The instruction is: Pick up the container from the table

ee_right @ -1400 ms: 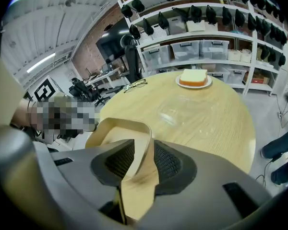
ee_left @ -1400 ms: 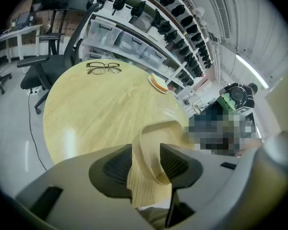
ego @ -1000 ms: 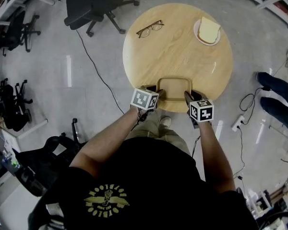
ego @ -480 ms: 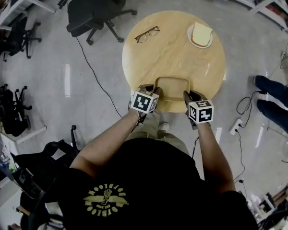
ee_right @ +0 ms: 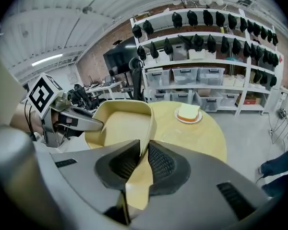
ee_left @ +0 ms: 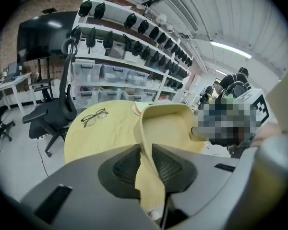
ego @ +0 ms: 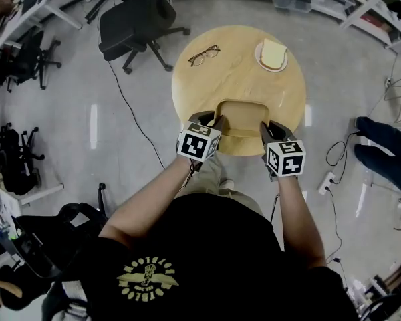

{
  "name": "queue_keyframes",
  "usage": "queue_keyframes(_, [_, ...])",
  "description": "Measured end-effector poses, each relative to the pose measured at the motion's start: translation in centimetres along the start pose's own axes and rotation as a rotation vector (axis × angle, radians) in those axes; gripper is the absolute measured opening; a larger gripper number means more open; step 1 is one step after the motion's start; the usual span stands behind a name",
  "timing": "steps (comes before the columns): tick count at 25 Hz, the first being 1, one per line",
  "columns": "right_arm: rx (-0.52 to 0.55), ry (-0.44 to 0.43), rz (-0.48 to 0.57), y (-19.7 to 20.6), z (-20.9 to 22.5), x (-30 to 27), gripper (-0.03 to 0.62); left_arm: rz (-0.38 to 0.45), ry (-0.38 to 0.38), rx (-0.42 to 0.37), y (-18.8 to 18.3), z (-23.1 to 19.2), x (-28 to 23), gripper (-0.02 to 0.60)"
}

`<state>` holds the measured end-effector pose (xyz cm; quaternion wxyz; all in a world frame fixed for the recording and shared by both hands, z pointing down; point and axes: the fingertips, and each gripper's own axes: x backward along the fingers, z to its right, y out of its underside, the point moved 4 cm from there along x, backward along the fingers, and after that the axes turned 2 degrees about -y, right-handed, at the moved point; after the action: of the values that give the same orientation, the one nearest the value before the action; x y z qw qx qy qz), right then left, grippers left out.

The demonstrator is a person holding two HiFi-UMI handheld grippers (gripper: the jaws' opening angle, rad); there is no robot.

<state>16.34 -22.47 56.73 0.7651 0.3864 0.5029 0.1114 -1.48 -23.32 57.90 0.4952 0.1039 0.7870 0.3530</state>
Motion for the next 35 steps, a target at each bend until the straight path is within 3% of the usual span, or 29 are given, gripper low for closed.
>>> queue_keyframes(5, [0.026,0.022,0.064,-2.1,-0.4,2.5,0.064,0.073,-0.007,-0.008,-2.1,1.3,2.4,0.087])
queue_keyframes(9, [0.059,0.035,0.107,-3.5,-1.6,5.0,0.064,0.122,0.001,0.034,-3.3,2.1,4.9,0.083])
queue_keyframes(23, [0.152,0.035,0.277,-8.5,-6.0,11.7,0.061,0.344,-0.056,-0.023,-6.7,4.1,13.6,0.076])
queue_keyframes(35, [0.211,0.044,0.424,-11.2,-9.2,17.4,0.063,0.492,-0.104,-0.123,-9.4,6.7,20.6,0.074])
